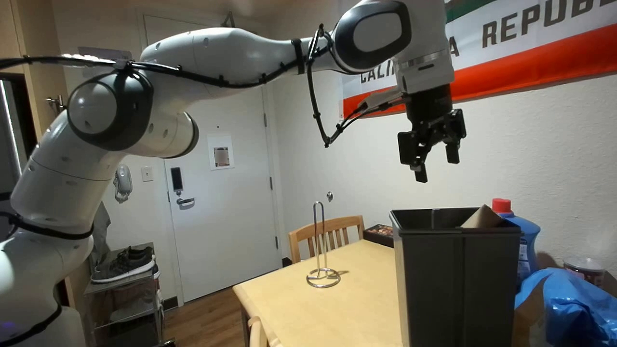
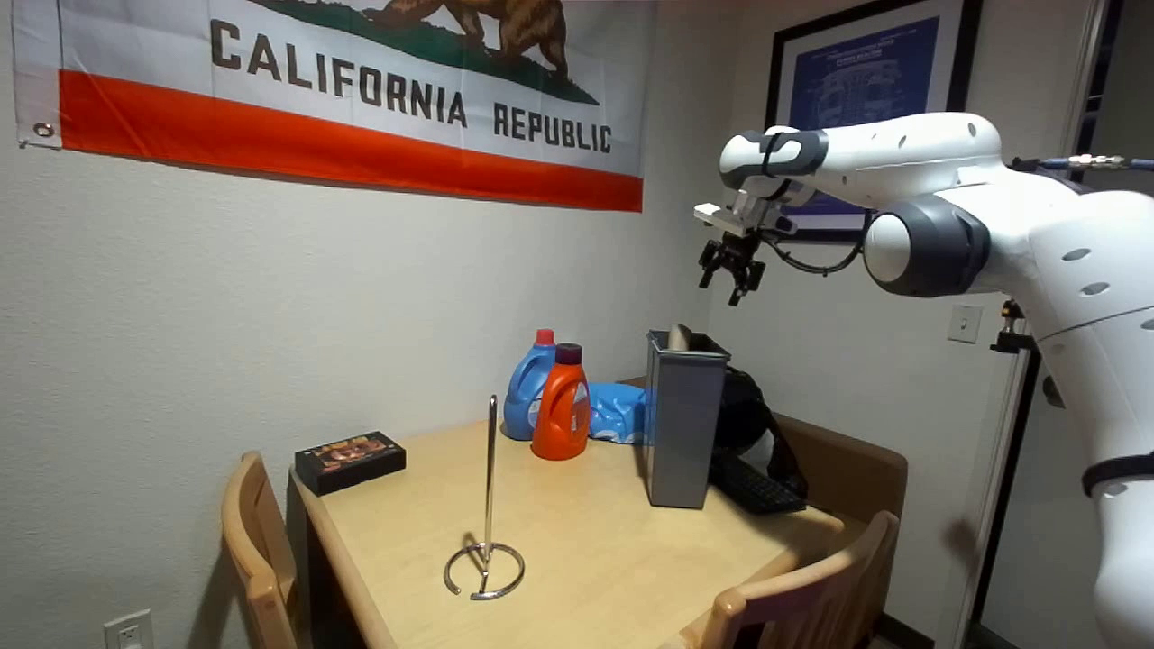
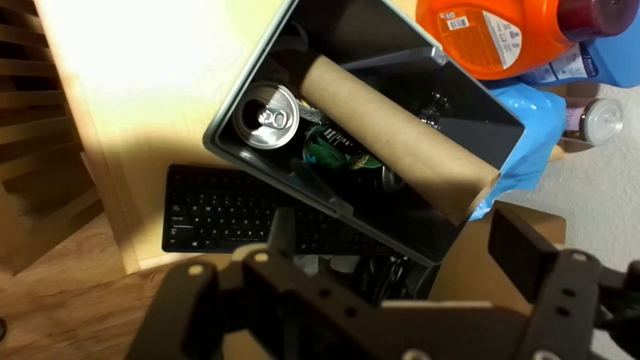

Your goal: Take the paper towel core from the paper towel stand and put it in the gray bin

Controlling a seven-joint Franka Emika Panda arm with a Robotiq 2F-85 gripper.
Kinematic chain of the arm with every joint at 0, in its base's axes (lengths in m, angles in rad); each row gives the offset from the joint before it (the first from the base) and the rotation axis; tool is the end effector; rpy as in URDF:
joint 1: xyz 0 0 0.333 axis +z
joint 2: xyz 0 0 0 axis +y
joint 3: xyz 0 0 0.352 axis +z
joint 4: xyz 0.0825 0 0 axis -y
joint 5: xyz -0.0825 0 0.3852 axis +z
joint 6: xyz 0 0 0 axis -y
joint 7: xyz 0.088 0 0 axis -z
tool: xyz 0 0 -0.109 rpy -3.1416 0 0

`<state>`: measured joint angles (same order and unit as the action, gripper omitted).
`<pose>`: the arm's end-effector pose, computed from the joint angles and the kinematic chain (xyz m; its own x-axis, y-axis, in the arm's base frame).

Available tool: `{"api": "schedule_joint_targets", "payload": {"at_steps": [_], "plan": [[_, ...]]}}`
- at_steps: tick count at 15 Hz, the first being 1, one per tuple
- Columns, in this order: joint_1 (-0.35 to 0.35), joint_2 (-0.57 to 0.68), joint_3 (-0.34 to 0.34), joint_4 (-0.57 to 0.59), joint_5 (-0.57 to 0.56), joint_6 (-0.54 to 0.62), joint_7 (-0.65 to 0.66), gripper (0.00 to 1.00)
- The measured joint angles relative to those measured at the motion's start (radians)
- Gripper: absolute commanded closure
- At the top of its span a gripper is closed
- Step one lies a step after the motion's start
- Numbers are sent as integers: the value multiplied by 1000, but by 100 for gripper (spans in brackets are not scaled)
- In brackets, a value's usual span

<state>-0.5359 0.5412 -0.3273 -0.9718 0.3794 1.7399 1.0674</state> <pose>0.5630 -0.4795 0.6247 -0.2957 -0.9530 -0.0668 -0.9002 0.3013 -0.3144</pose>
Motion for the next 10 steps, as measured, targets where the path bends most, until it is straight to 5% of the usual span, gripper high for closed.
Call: {"api": "schedule_joint_targets", "payload": {"at_steps": [10], "plan": [[9,-20,19,67,15,-2,-7,0]]}}
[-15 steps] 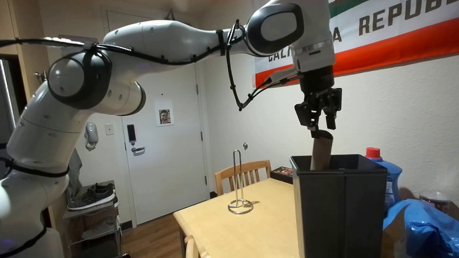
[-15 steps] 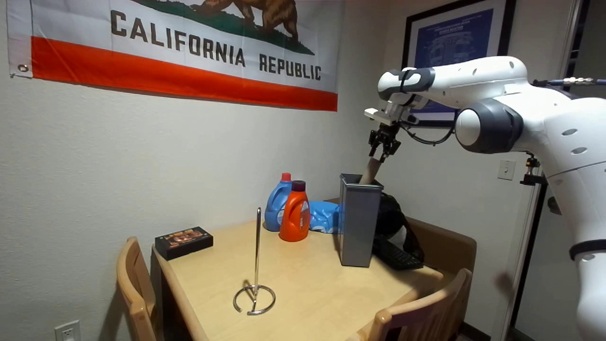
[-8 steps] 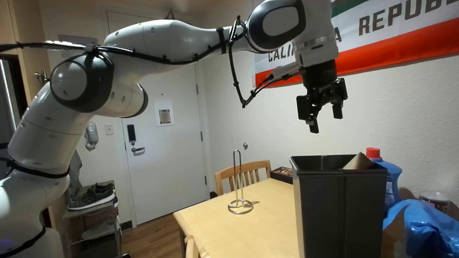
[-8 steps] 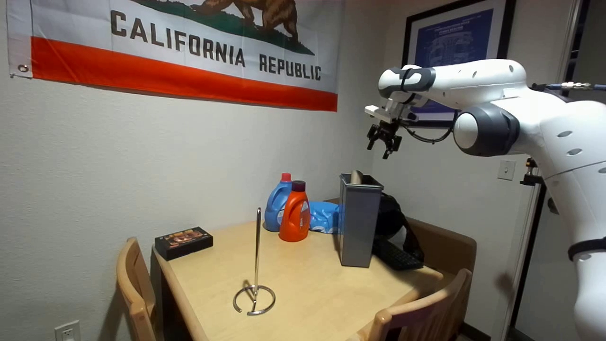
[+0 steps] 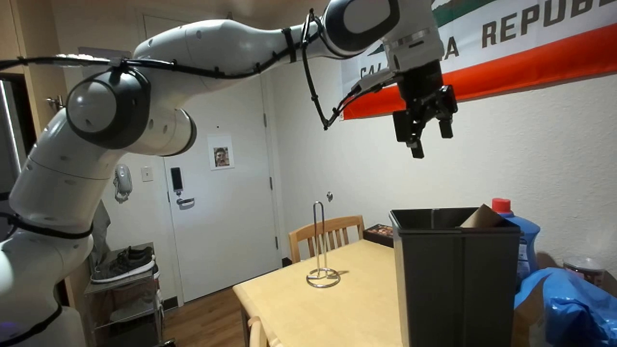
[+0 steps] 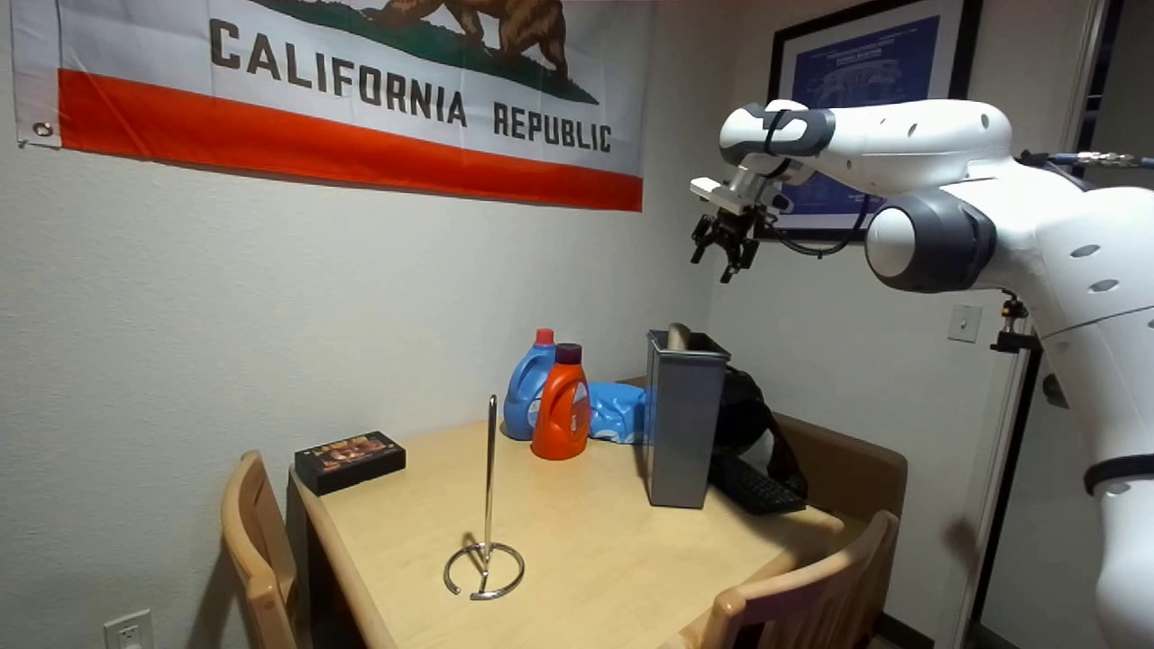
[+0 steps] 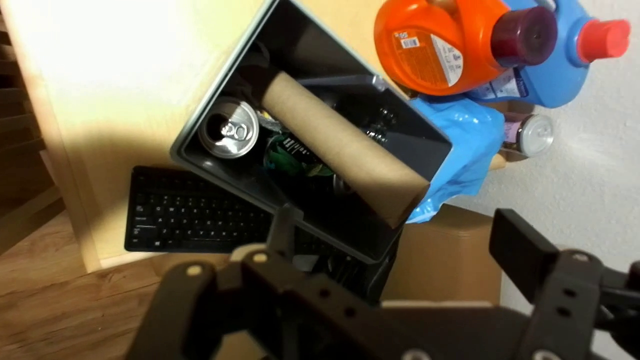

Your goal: Take the paper towel core from the paper towel stand and put it in the gray bin

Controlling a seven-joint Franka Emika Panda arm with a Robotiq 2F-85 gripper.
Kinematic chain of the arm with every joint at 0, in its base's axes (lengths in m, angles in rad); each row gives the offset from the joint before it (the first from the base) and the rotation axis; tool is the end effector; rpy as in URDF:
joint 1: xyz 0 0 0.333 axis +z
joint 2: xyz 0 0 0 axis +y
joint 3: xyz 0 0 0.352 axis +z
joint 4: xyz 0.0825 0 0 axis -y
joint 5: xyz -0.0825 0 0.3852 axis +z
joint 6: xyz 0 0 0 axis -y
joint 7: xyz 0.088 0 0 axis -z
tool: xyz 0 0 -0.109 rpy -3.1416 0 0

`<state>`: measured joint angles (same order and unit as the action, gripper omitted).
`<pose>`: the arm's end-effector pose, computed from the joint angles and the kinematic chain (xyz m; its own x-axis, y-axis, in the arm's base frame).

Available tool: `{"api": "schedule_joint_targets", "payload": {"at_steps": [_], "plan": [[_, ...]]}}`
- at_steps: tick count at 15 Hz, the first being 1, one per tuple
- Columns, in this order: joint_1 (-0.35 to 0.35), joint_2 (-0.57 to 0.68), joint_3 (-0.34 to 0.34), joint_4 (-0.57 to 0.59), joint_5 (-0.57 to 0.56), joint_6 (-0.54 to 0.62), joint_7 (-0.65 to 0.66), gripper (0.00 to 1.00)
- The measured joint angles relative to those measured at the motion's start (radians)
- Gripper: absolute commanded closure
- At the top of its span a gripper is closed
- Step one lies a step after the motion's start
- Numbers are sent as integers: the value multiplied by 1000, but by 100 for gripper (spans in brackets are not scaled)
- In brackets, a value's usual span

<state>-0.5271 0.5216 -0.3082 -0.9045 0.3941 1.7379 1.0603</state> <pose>0.5699 -0.4573 0.6702 -0.2482 -0.9675 -0.0486 -0.8854 0.2470 -0.3937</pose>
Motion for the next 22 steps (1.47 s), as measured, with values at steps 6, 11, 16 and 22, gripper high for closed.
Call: {"api": "schedule_joint_targets", "payload": {"at_steps": [6,11,16,22], "plan": [[67,-70,68,-3,10,1,-118,0],[144,-101,118,-58,8,1,-221,0],[214,-124,143,-142,-27,1,-303,0],[282,-154,144,-239,-118,7,-347,0]]}}
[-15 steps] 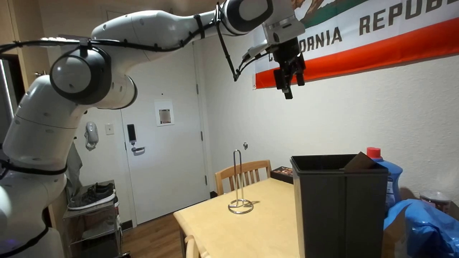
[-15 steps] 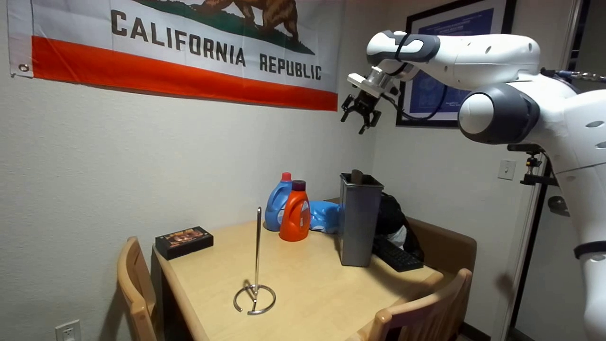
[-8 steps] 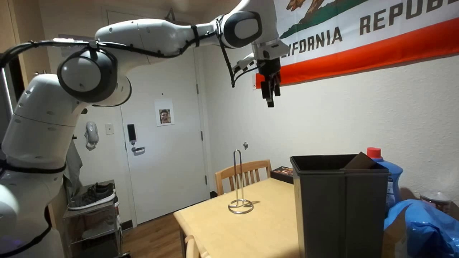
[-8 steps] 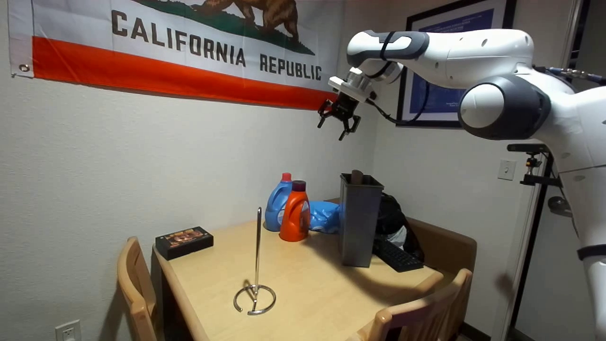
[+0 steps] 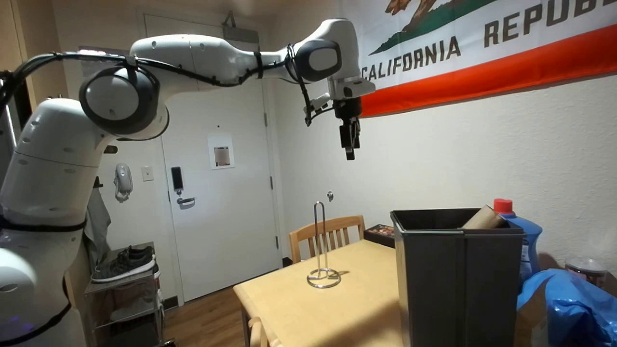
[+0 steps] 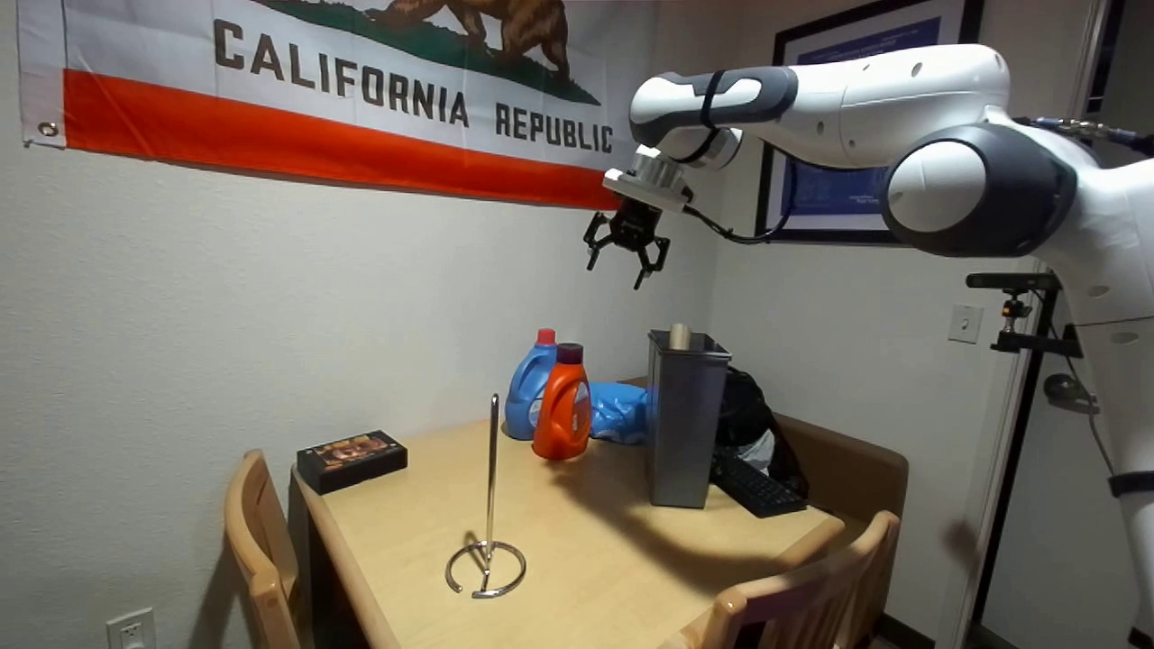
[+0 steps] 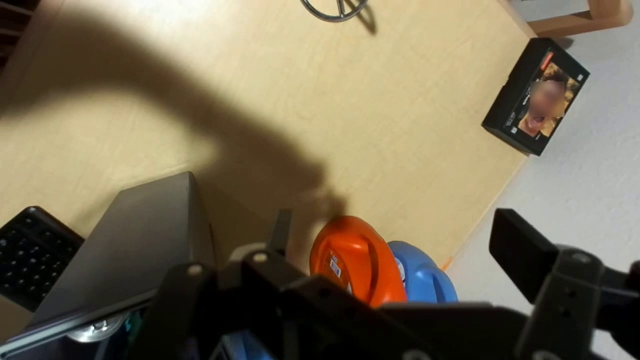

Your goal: Take the paper towel core from the paper towel stand and put it in the gray bin

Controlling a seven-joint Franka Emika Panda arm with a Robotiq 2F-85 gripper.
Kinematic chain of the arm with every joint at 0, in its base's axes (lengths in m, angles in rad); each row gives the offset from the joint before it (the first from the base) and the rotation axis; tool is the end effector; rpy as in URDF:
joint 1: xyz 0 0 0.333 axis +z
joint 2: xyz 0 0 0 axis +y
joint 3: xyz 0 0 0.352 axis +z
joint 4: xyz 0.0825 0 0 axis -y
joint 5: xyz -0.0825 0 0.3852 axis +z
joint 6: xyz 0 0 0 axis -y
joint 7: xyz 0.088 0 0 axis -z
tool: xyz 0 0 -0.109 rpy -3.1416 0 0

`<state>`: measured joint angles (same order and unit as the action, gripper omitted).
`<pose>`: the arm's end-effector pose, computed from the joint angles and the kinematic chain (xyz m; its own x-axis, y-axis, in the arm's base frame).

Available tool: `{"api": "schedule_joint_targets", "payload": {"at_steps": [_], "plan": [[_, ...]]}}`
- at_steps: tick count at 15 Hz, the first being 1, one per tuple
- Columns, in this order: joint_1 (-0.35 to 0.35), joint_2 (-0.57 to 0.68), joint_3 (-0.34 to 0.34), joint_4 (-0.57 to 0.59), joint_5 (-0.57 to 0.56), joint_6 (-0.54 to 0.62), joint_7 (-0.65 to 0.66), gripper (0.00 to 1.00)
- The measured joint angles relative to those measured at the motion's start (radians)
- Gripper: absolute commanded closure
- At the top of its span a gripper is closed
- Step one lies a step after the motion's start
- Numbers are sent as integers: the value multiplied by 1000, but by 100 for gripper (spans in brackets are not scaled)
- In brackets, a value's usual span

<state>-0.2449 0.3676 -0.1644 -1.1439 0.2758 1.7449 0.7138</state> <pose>0.6552 -0.2279 0.6559 0.4299 -0.9022 0.0344 -0.8524 -0.4181 -0.3139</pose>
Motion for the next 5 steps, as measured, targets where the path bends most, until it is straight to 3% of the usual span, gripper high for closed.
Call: {"api": "schedule_joint_targets", "payload": {"at_steps": [5], "plan": [[7,-2,0,-55,-21,2,-1,0]]}}
